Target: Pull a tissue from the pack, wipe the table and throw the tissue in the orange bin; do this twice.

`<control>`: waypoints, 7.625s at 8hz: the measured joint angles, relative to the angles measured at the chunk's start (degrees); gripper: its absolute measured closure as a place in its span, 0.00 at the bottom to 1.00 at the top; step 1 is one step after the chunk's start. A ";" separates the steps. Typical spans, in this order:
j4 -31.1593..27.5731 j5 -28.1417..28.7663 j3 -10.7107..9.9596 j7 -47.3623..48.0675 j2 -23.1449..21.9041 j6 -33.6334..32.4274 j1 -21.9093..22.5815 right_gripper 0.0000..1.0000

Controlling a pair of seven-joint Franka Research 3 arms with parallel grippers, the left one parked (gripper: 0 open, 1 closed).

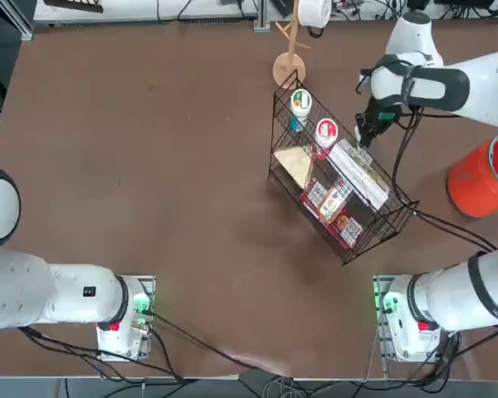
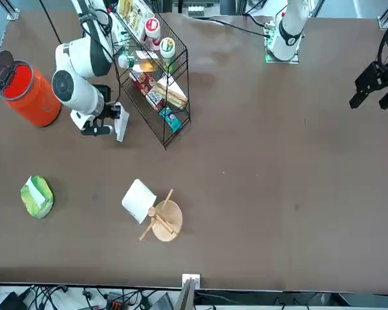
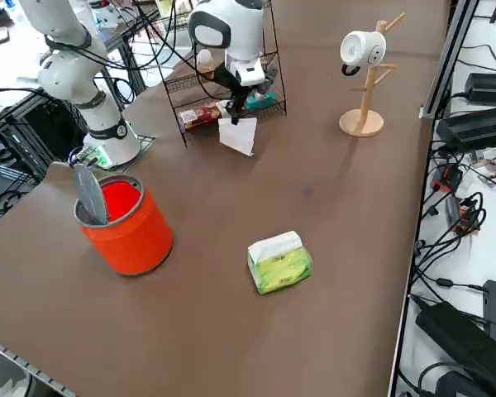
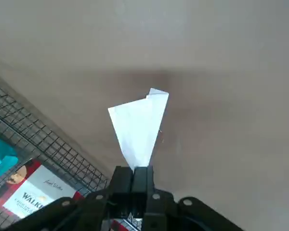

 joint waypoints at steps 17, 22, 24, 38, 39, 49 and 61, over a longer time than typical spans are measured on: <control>-2.37 -3.00 -0.96 1.58 7.65 5.53 1.05 0.99; -2.37 -3.52 -1.20 2.90 11.26 11.01 1.05 0.99; -2.36 -3.53 -1.20 3.09 11.81 11.53 1.06 0.99; 1.38 -3.67 -0.76 12.03 14.43 15.99 3.42 0.99; 1.96 -3.67 -0.69 13.02 14.54 15.99 3.85 0.99; 0.94 -5.92 -2.52 10.55 13.27 6.91 3.75 0.98; 17.95 -7.53 -3.71 15.98 10.45 -15.63 3.59 0.98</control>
